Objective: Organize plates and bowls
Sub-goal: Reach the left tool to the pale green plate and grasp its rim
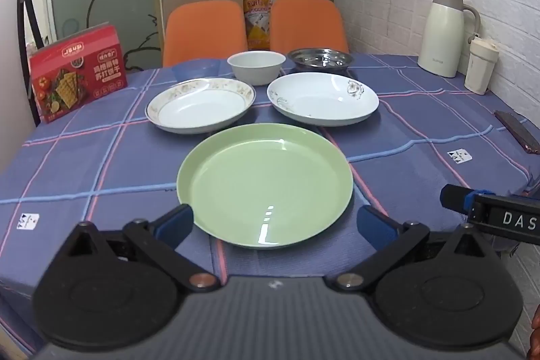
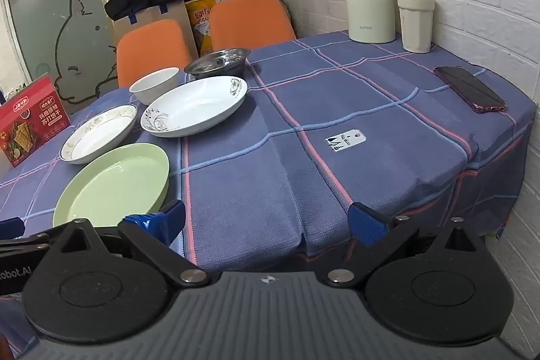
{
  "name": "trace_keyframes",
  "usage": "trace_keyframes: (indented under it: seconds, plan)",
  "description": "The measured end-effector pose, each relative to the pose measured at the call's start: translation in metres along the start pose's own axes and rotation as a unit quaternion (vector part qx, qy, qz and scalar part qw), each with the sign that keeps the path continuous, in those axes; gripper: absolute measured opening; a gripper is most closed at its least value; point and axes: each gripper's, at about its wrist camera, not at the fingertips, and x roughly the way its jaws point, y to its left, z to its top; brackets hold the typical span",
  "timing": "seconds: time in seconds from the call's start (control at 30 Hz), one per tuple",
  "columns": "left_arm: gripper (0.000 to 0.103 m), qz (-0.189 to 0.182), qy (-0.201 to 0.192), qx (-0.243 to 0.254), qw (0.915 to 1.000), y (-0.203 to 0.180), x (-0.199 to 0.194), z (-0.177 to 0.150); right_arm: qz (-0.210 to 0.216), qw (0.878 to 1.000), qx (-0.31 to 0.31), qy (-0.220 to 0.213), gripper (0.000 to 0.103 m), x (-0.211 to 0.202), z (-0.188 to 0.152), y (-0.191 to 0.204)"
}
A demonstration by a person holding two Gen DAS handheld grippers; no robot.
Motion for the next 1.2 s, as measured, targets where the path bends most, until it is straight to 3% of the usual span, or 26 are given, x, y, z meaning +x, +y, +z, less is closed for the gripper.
trace_keyframes:
  seconds: [1.2]
  plan:
    - [0.103, -0.014, 0.021, -0.033, 0.9991, 0.016, 0.015, 0.005, 0.012, 1.0, -0.015, 0.019, 0.09, 0.016, 0.001, 0.015]
